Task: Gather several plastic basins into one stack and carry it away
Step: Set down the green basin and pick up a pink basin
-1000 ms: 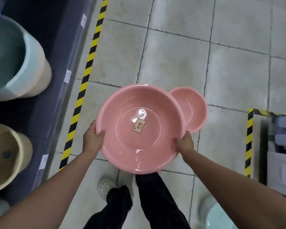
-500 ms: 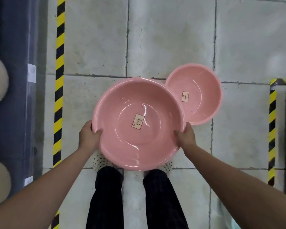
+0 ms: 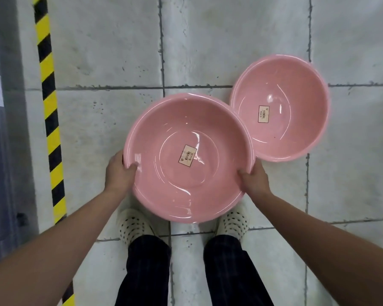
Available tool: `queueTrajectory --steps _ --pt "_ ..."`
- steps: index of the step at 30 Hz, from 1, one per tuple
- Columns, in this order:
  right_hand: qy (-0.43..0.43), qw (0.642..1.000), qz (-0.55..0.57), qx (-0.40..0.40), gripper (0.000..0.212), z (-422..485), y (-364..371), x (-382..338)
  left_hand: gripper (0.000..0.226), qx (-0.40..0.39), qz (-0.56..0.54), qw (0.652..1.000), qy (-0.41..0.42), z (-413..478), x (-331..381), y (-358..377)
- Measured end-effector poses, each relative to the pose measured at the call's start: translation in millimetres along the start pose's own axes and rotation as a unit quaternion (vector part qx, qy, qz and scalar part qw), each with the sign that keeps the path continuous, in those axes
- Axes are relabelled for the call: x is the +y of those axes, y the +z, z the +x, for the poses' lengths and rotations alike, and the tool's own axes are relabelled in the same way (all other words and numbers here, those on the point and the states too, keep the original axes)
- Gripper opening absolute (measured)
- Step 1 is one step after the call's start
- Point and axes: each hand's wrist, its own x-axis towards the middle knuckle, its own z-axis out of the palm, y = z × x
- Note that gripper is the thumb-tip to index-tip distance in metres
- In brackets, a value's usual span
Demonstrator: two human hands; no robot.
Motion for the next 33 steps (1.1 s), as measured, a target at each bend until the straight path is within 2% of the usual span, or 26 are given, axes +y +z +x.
queueTrajectory --steps 6,11,21,28,33 --pt "0.008 1.000 -0.009 -0.011 0.049 18.4 19.3 8.3 0.029 0.024 -0.020 0.999 -0.032 15.5 -12.5 17.4" --pt "0.011 0.999 -0.031 -0.016 0.041 35.4 36.2 14.1 0.024 0.021 -0.018 0.999 -0.028 29.4 -26.7 25.2" --pt "0.008 1.000 -0.009 -0.004 0.043 54.2 56.1 22.4 0.044 0.034 -0.002 0.999 -0.015 49.1 -34.9 32.5" --pt "0.025 0.999 0.015 -0.031 0.030 34.7 32.9 5.8 0.043 0.070 0.001 0.998 0.005 24.9 7.6 2.2" --pt "0.010 0.998 0.049 -0.037 0.044 -6.2 -15.1 -19.4 0.035 0.049 0.018 0.997 0.058 -11.5 60.2 -36.3"
